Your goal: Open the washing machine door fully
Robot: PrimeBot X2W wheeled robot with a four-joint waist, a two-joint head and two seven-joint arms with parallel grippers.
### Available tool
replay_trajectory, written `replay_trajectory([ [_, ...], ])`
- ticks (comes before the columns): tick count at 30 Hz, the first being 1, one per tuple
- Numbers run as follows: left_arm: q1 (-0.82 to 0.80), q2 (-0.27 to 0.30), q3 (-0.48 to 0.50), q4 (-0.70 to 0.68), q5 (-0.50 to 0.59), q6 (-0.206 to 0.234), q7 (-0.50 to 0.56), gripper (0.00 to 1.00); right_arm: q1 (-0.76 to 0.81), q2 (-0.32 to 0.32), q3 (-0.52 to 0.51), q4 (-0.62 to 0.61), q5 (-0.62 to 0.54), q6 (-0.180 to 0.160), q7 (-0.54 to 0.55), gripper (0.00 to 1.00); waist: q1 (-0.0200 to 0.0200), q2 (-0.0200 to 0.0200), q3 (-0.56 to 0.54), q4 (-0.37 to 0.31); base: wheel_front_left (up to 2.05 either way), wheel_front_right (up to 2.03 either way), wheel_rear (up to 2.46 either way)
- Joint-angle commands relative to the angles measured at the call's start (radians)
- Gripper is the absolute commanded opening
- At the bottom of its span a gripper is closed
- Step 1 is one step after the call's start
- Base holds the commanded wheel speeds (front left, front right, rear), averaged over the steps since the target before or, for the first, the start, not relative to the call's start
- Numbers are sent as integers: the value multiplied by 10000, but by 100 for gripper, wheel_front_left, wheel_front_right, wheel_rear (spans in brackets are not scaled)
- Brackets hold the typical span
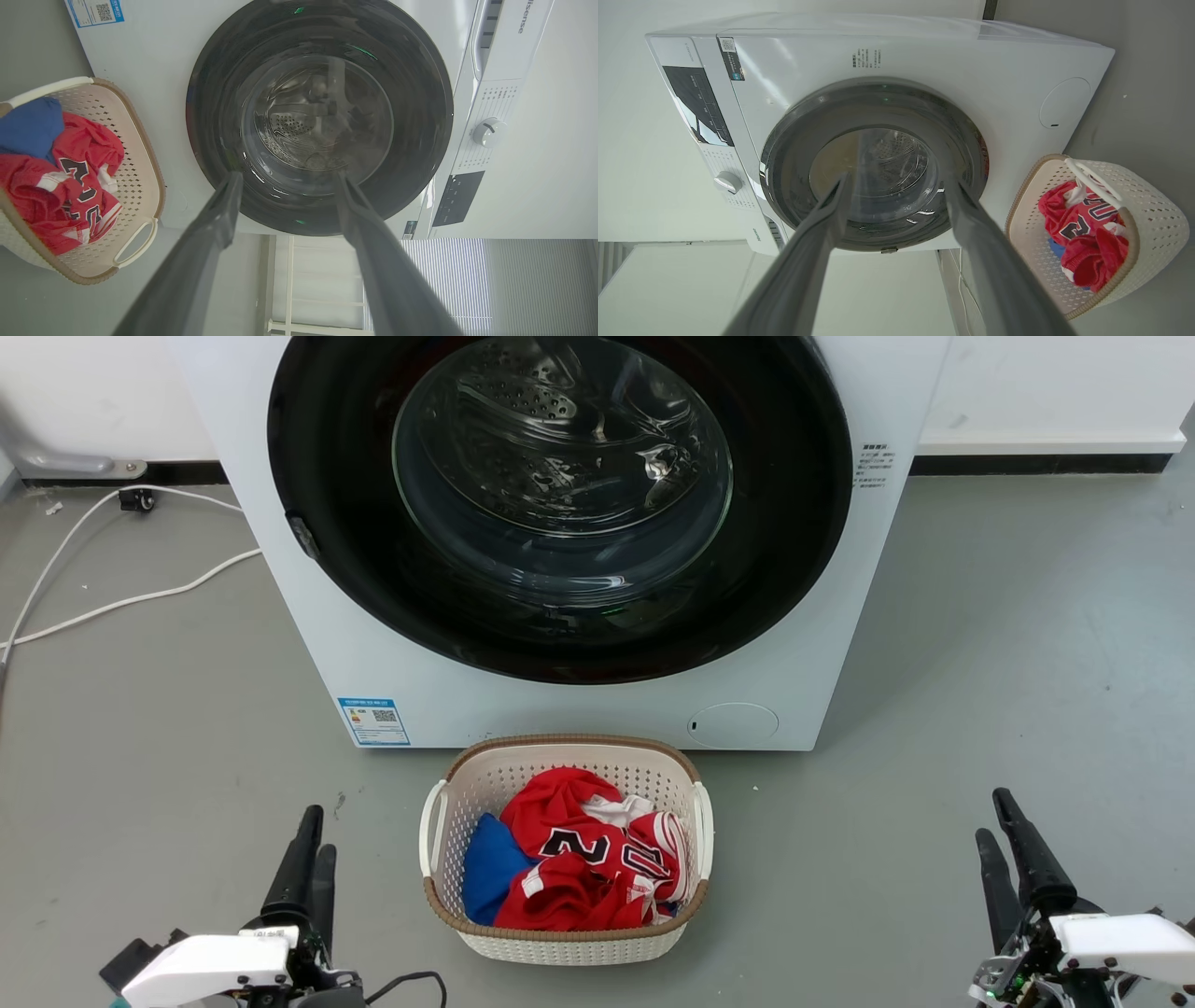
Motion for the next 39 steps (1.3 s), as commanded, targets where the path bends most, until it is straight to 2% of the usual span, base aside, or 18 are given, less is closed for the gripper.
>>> replay_trajectory([
  [1, -105, 22, 144, -305, 493, -2, -161, 100, -178, -18, -29, -292, -538, 15, -157, 100, 0, 0, 7, 3, 0, 0, 0],
  [7, -54, 24, 185, -660, 1595, 143, -395, 100, -159, -18, -4, -653, -1688, 15, -391, 100, 0, 0, 23, 11, 0, 0, 0],
  [26, 328, 33, -435, -1727, 5907, 1272, -1178, 100, 19, -18, 457, -1883, -6507, 17, -1173, 100, 0, 0, 82, 51, 0, 0, 0],
  [39, 520, 174, -824, -2061, 8149, 1648, -1632, 100, 174, -18, 714, -2300, -9132, 19, -1625, 100, 0, 0, 108, 58, 0, 0, 0],
])
